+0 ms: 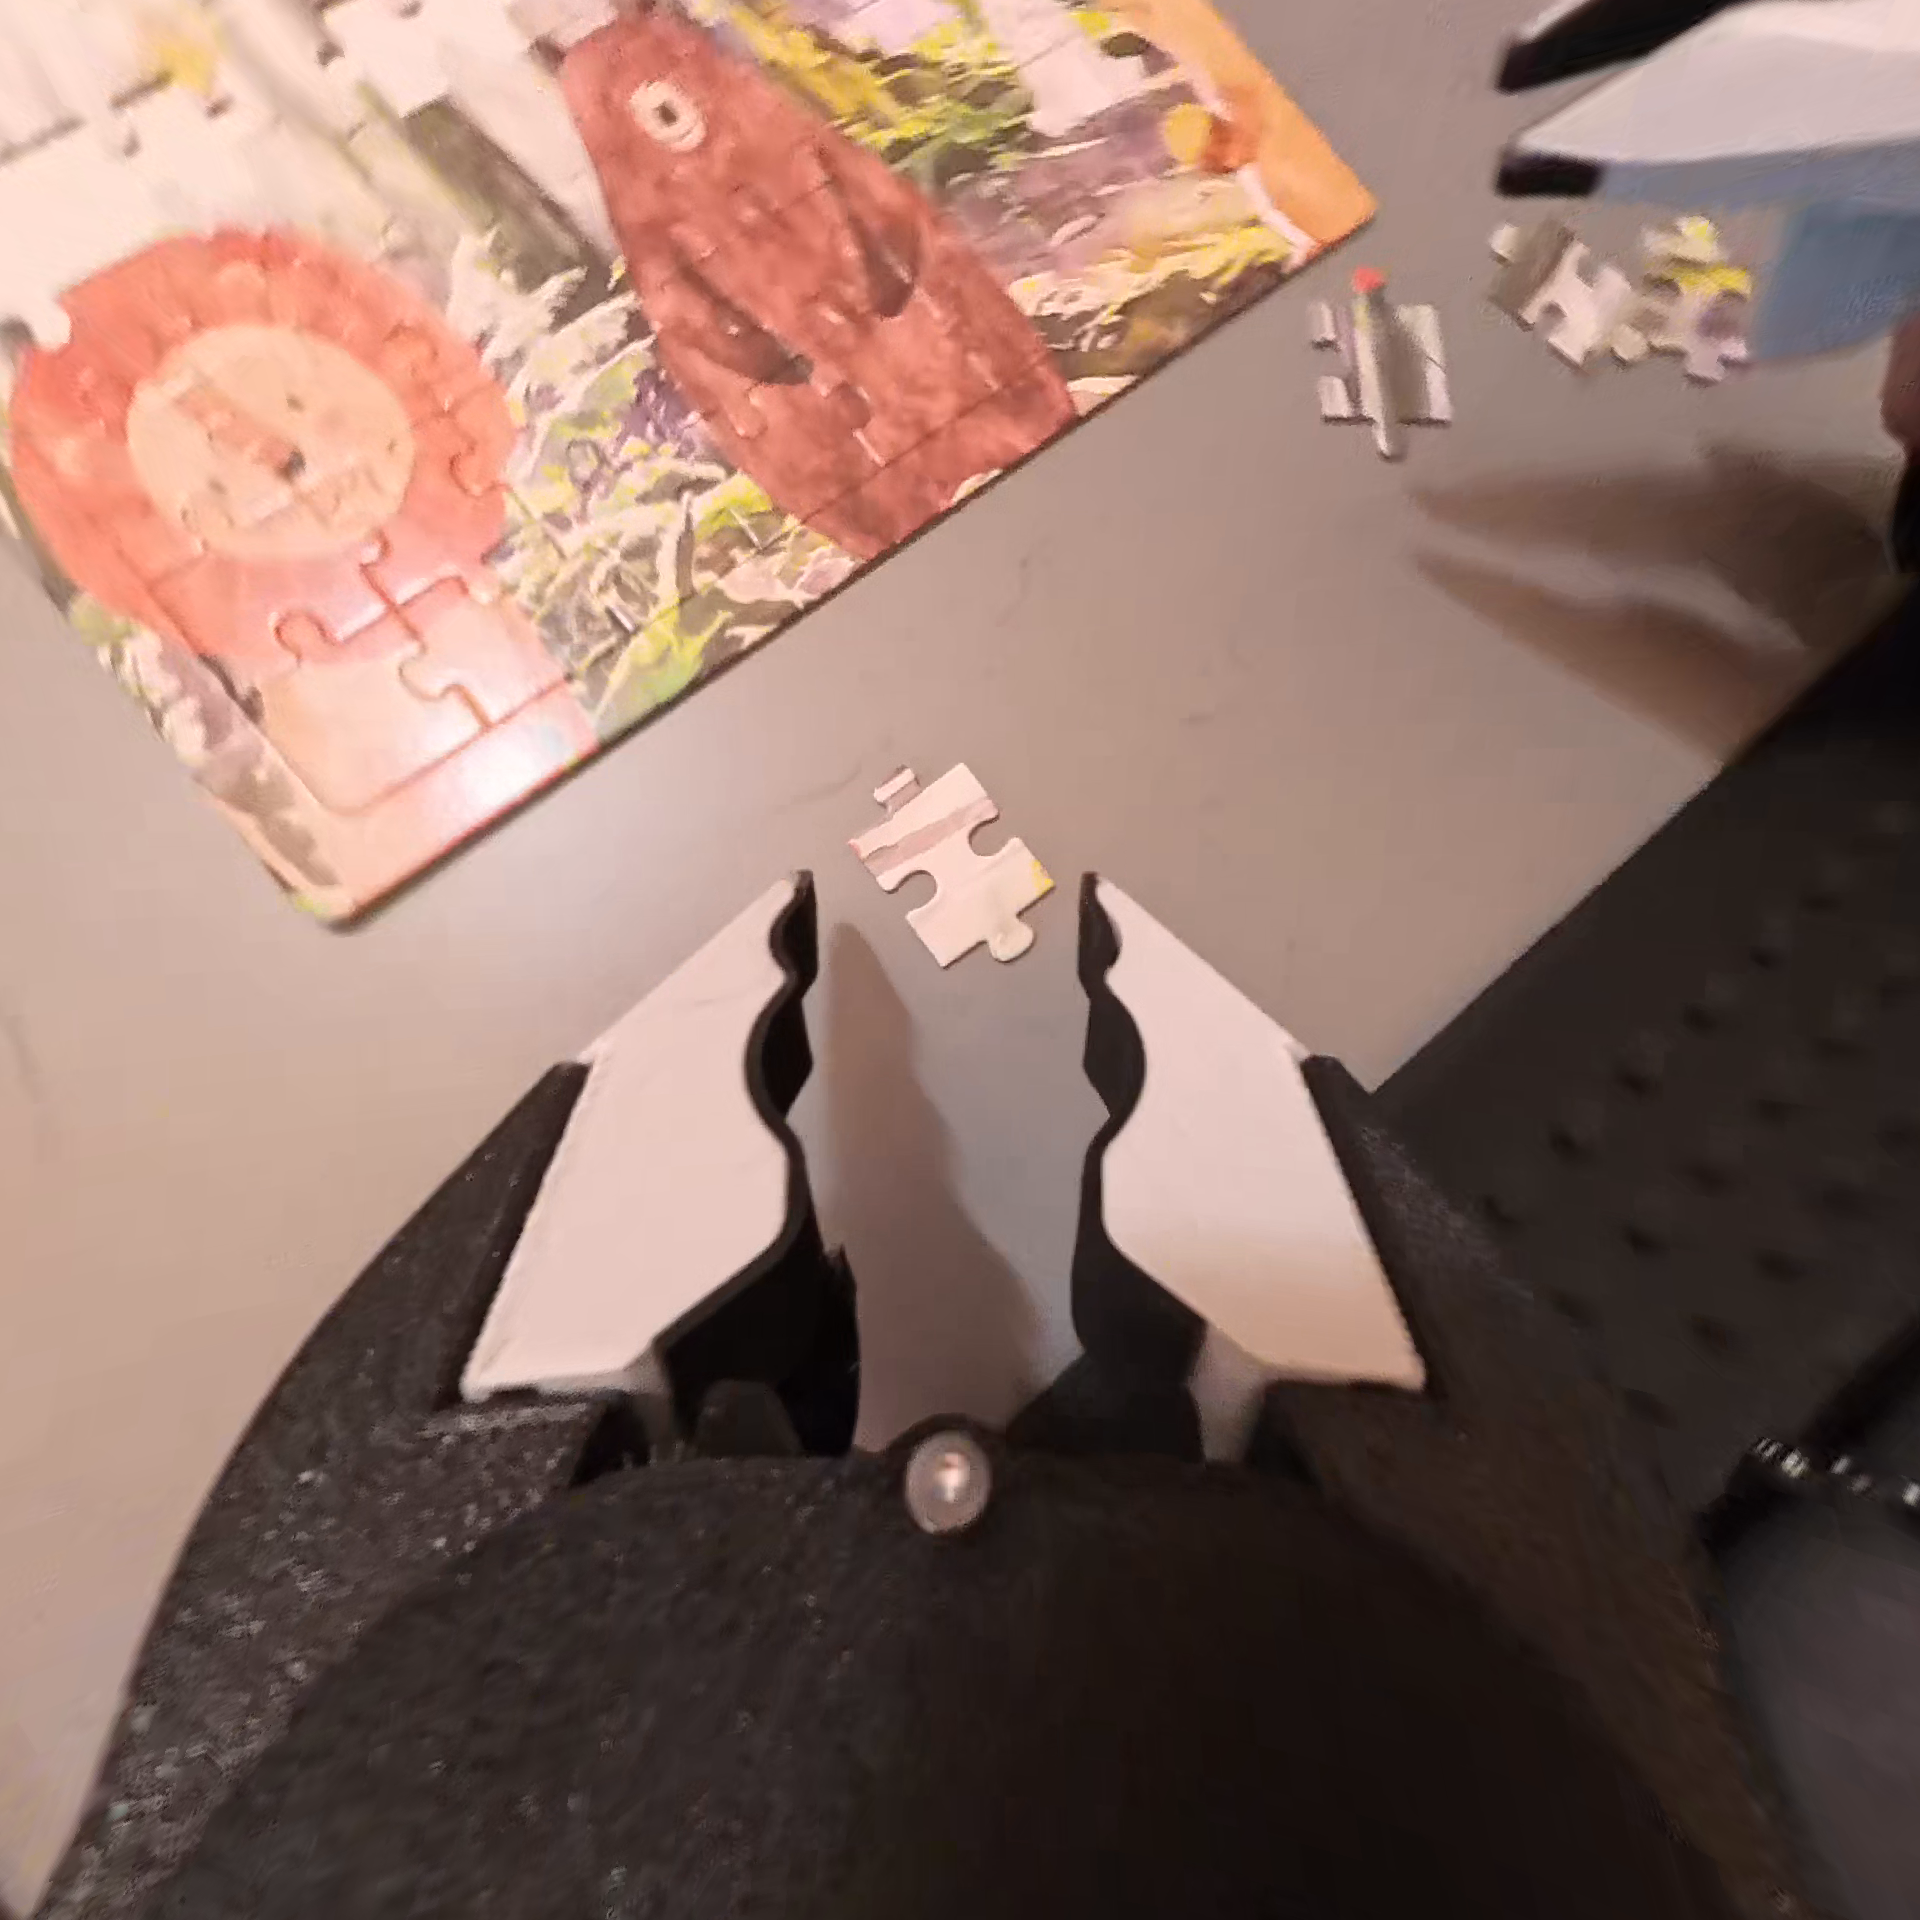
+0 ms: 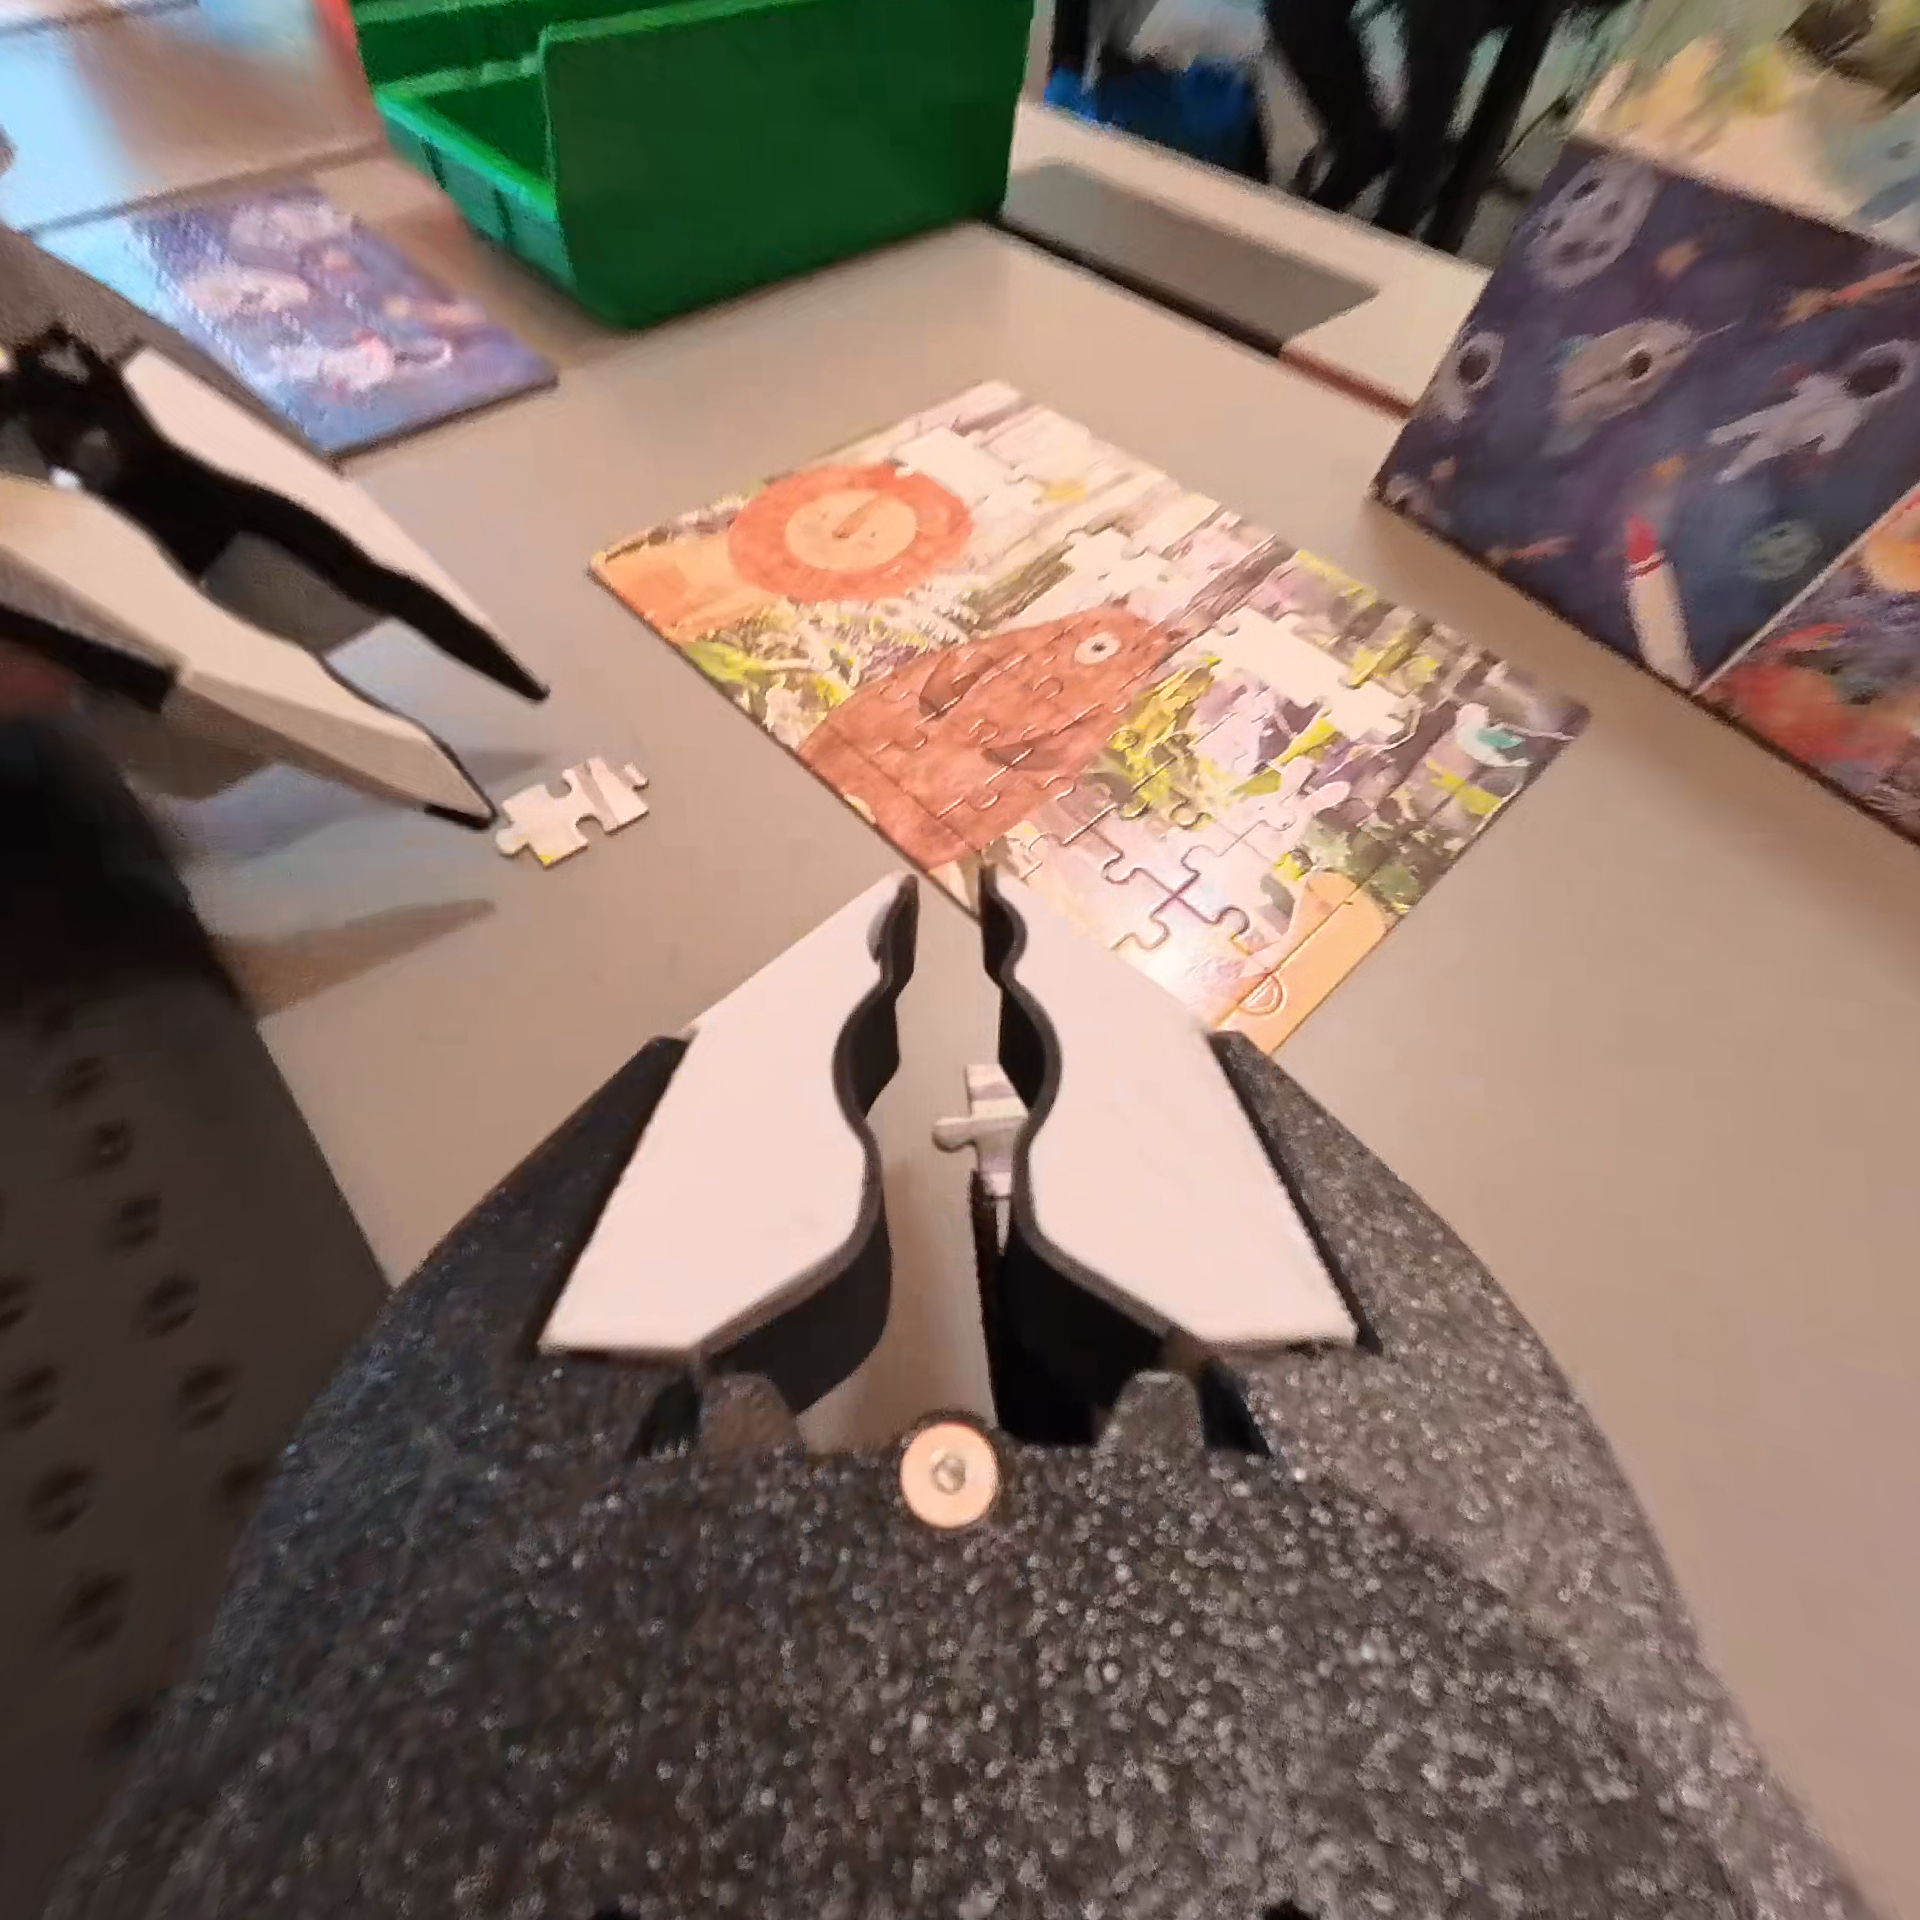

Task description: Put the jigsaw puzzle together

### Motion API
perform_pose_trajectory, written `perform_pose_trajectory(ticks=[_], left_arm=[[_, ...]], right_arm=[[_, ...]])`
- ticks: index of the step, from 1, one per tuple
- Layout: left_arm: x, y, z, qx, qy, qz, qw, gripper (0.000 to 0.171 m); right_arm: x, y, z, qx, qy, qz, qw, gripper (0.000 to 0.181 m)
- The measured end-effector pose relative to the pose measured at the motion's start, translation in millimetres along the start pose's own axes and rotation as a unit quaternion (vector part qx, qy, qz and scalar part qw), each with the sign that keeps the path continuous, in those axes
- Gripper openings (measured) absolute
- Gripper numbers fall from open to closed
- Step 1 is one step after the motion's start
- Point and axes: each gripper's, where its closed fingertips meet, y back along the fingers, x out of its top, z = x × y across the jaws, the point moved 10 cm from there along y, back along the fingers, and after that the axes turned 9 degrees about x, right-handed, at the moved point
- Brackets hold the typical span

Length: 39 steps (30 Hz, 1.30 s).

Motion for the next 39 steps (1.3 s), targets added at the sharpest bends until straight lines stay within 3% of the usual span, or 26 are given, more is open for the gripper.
perform_pose_trajectory(ticks=[4, 10, 15, 19, 29, 32, 39], left_arm=[[-1.1, -10.2, 15.3, 0.058, 0.024, -0.022, 0.998, 0.056], [-1.5, -16.6, 20.0, 0.096, 0.019, -0.042, 0.994, 0.051], [-1.0, -14.1, 16.0, 0.084, 0.014, -0.066, 0.994, 0.043], [2.9, -15.6, 24.9, 0.074, 0.0, -0.074, 0.994, 0.019], [5.2, -16.0, 13.9, 0.03, -0.003, -0.083, 0.996, 0.016], [6.3, -17.0, 12.8, 0.037, 0.012, -0.075, 0.996, 0.0], [4.0, -10.9, 13.8, 0.031, 0.014, -0.068, 0.997, 0.0]], right_arm=[[3.6, 4.9, -5.4, -0.025, 0.045, 0.021, 0.998, 0.011], [-2.1, 4.9, -6.7, 0.016, 0.034, 0.019, 0.999, 0.011], [-4.2, 2.1, -12.7, 0.025, 0.054, 0.006, 0.998, 0.011], [-6.7, -1.3, -15.7, 0.031, 0.065, -0.011, 0.997, 0.011], [-8.2, -2.5, -16.7, 0.04, 0.065, -0.016, 0.997, 0.011], [-8.6, -3.1, -16.2, 0.039, 0.063, -0.018, 0.997, 0.011], [-9.4, -4.2, -16.6, 0.038, 0.067, -0.023, 0.997, 0.011]])
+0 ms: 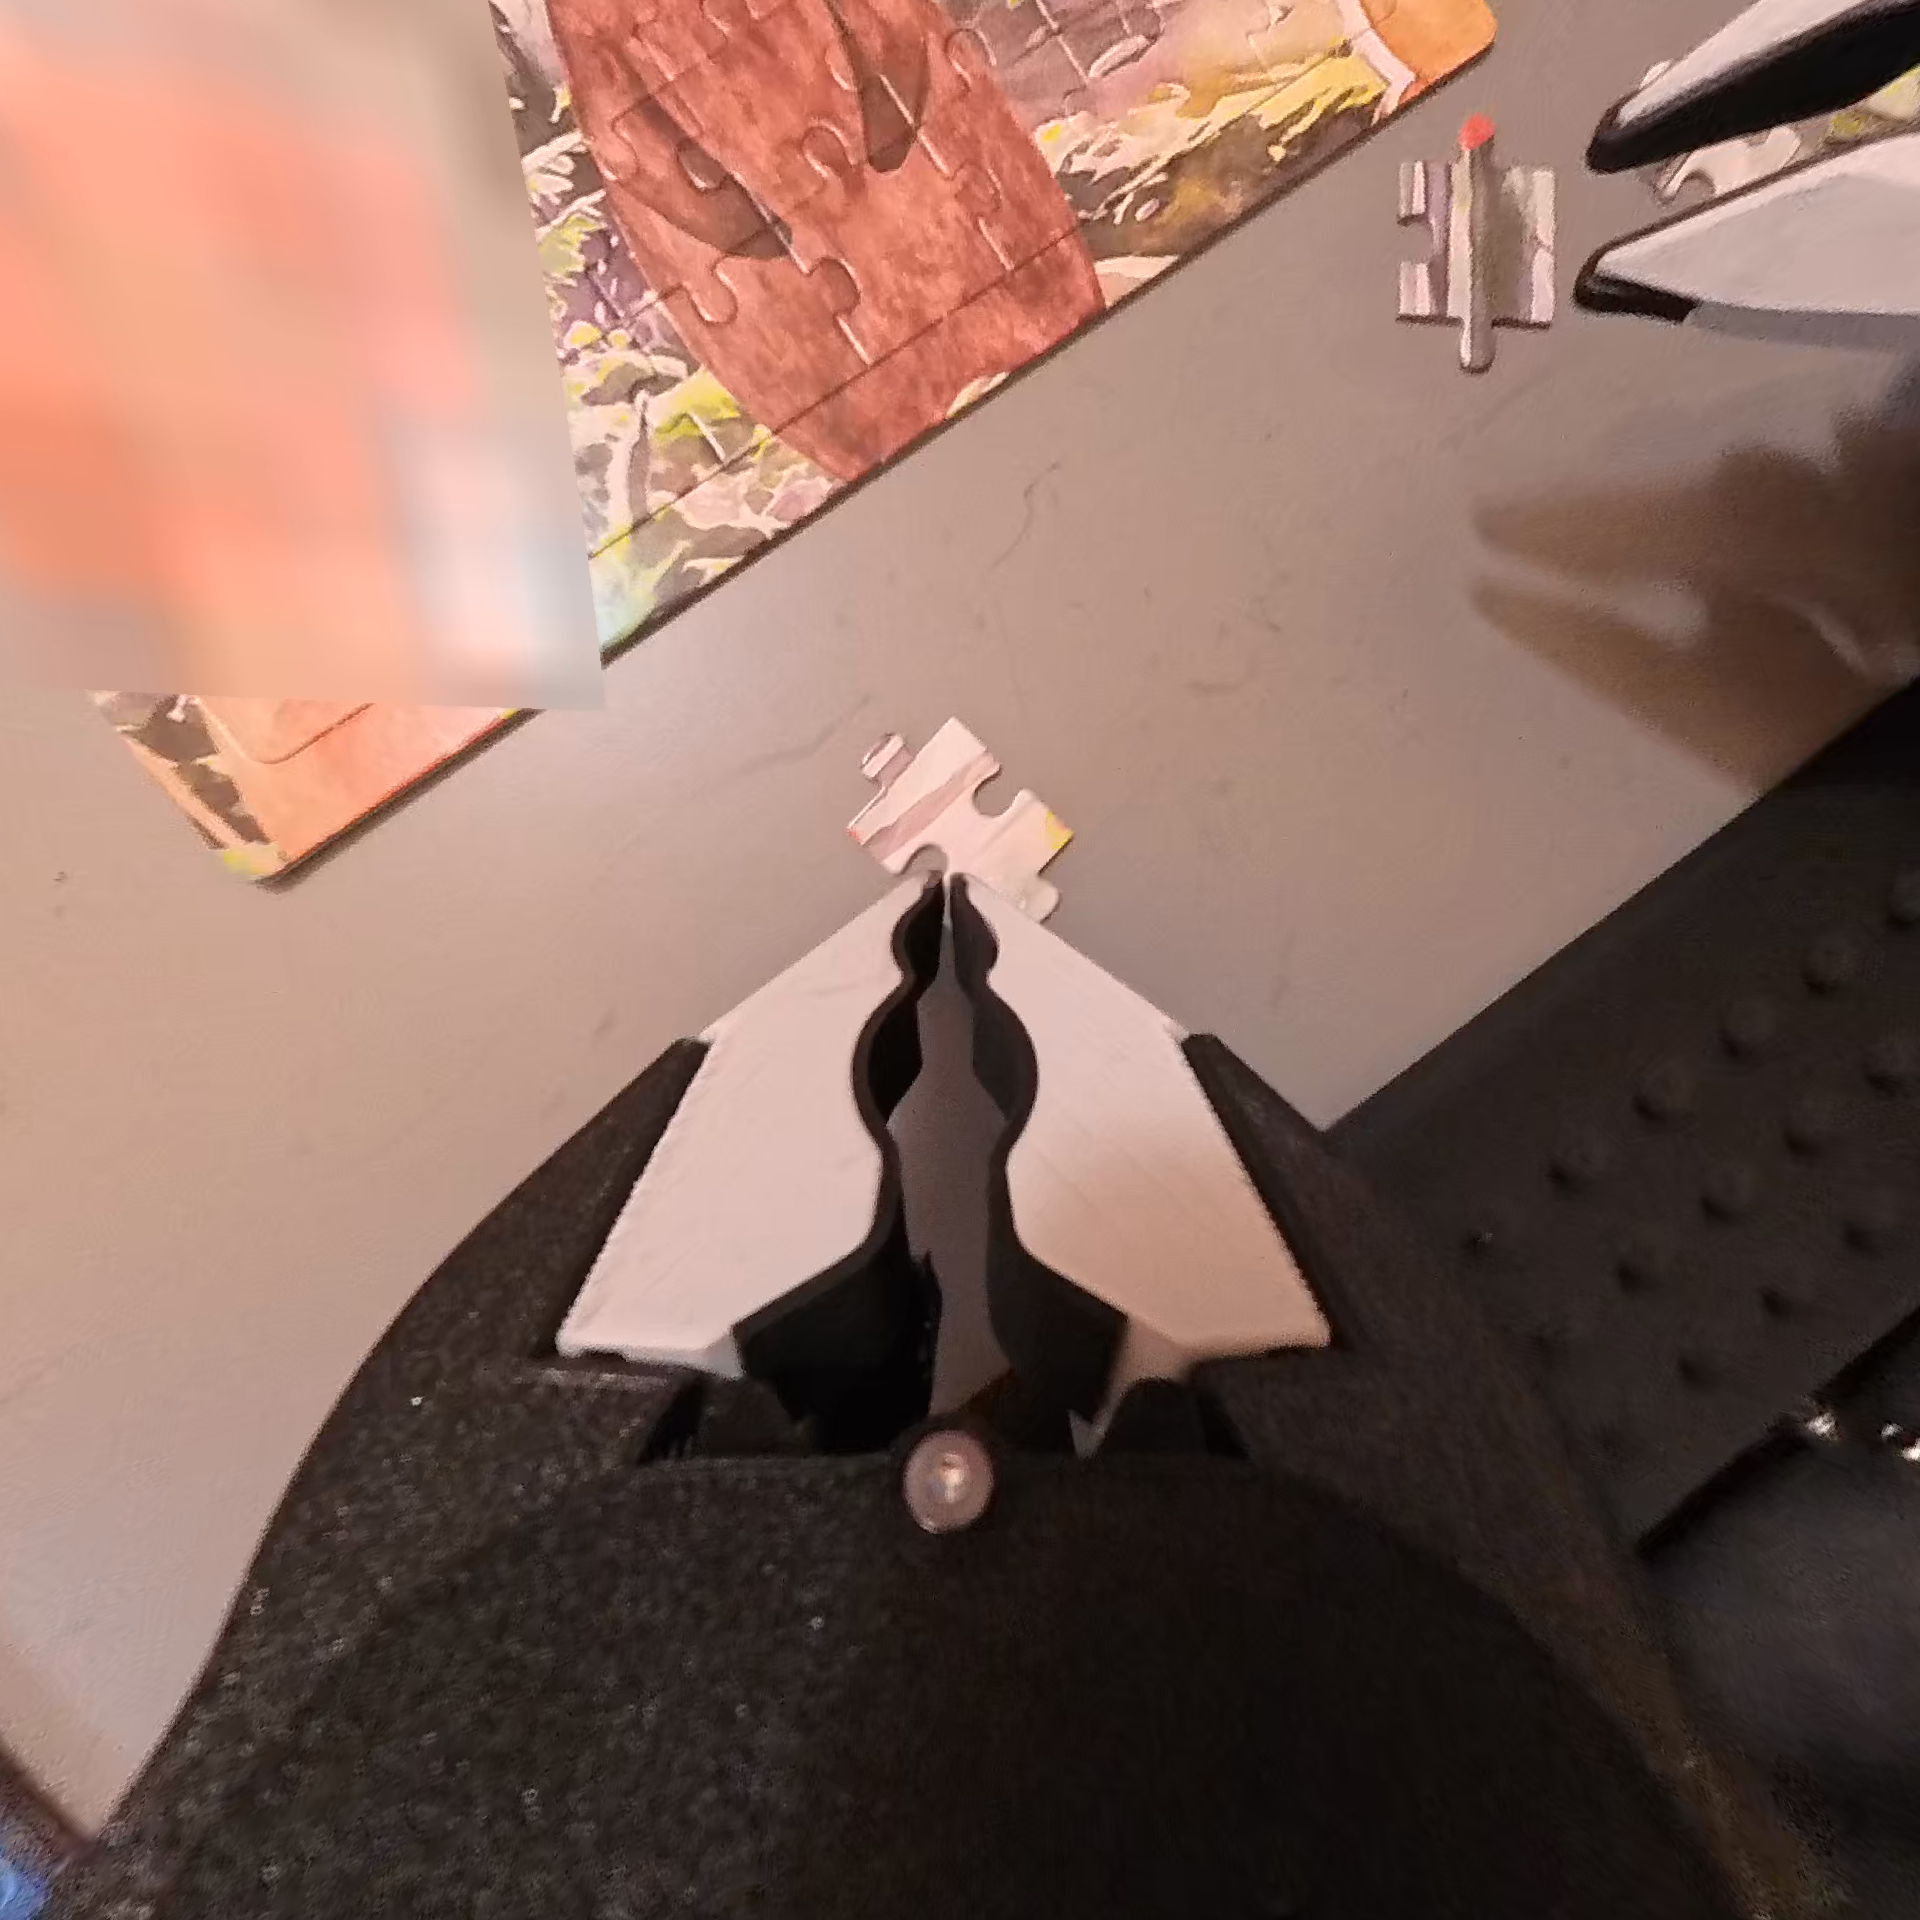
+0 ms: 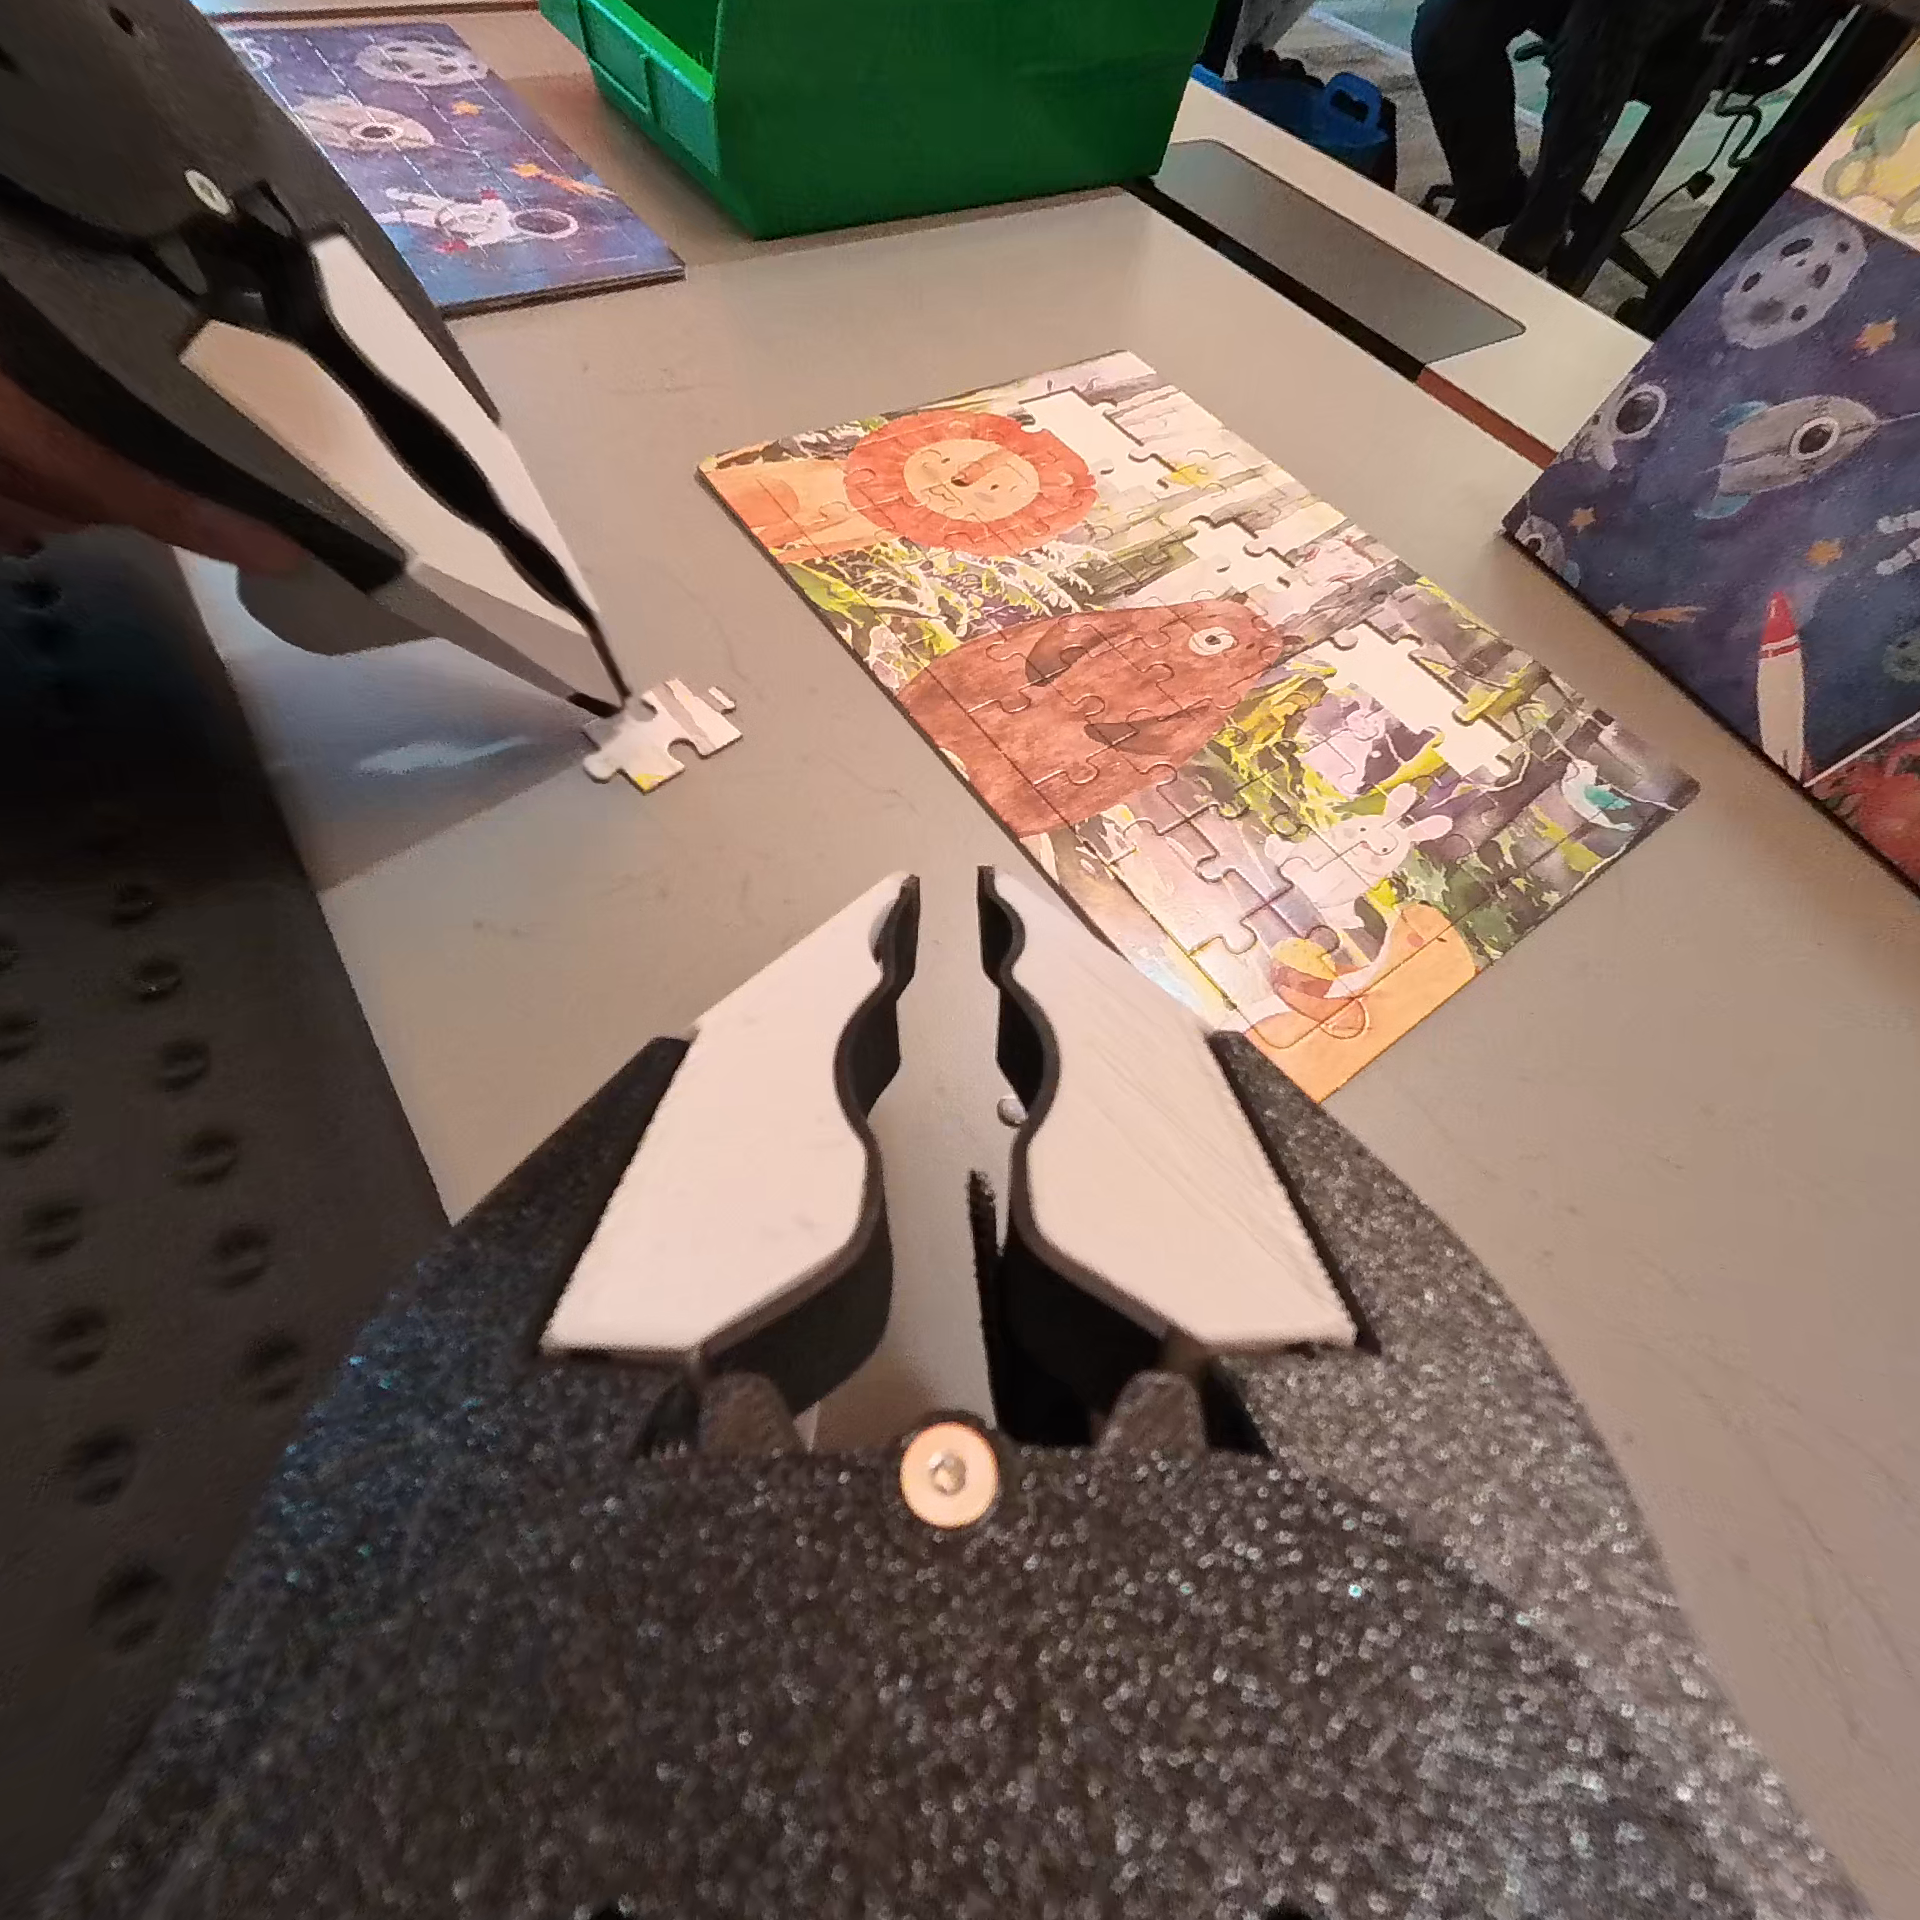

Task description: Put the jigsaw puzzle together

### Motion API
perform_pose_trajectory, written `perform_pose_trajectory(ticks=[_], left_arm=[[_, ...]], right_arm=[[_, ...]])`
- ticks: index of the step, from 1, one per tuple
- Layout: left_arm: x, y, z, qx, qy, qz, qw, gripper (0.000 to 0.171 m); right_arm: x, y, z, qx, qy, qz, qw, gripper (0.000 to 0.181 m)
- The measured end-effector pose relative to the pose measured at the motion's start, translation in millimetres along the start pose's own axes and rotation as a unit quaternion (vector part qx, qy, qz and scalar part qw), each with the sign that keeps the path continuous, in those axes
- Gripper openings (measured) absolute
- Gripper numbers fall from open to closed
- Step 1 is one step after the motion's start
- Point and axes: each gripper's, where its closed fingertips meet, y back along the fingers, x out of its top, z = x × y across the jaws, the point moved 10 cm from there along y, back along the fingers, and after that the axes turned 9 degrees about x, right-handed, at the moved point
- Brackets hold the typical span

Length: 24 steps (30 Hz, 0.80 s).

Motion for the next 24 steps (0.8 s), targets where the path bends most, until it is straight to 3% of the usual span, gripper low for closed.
perform_pose_trajectory(ticks=[5, 9, 12, 16, 20, 24], left_arm=[[-7.8, -0.4, -4.1, -0.02, -0.007, -0.014, 1.0, 0.0], [3.7, -9.4, 18.8, -0.047, -0.019, 0.007, 0.999, 0.001], [14.4, -15.3, 30.8, -0.05, -0.039, 0.024, 0.998, 0.013], [20.9, -0.6, 16.9, -0.051, -0.119, 0.077, 0.989, 0.028], [16.4, 0.3, -4.9, -0.109, -0.286, 0.133, 0.943, 0.032], [28.2, -13.7, -24.7, -0.2, -0.364, 0.134, 0.9, 0.036]], right_arm=[[-0.2, -0.4, -0.3, 0.0, 0.001, -0.002, 1.0, 0.011], [-0.7, -1.4, -0.8, -0.001, 0.004, -0.008, 1.0, 0.011], [-1.1, -1.7, -0.9, -0.001, 0.005, -0.009, 1.0, 0.011], [-1.0, -1.1, -0.9, -0.001, 0.005, -0.008, 1.0, 0.011], [-1.3, -1.9, -1.1, 0.002, 0.004, -0.009, 1.0, 0.011], [-1.5, -2.0, -1.0, 0.0, 0.005, -0.011, 1.0, 0.011]])
